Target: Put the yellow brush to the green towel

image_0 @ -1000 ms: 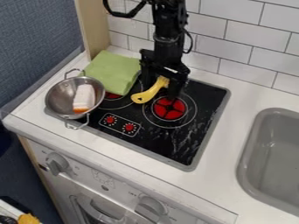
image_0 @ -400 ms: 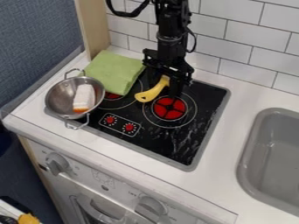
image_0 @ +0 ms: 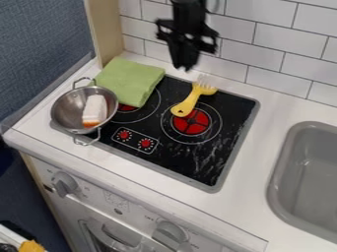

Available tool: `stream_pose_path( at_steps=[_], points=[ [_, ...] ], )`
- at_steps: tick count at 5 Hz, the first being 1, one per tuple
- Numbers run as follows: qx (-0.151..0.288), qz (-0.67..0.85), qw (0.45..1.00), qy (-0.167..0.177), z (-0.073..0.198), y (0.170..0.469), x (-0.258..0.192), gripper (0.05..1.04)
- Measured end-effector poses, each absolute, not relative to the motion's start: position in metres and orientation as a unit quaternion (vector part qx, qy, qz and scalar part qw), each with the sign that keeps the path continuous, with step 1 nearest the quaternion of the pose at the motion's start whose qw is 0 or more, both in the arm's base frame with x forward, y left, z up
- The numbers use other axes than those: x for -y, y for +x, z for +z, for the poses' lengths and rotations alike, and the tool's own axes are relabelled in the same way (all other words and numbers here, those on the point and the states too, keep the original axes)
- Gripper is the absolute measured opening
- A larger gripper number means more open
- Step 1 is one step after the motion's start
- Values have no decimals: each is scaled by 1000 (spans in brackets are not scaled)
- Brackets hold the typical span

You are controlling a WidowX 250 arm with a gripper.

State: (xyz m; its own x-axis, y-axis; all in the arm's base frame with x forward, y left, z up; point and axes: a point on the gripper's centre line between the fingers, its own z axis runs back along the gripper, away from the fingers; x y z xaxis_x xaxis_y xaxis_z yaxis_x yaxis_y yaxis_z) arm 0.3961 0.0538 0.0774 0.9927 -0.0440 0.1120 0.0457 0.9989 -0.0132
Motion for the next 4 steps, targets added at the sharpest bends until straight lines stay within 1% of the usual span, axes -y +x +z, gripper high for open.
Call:
stream_pose_path(
  at_steps=[1,2,3,4],
  points=[
    [50,14,999,0,76,386,-89,79],
    [45,18,999,-9,65,375,-102,75],
    [22,-33,999,-1,55,365,-77,220],
    [22,-70,997,5,52,363,-50,471]
  ],
)
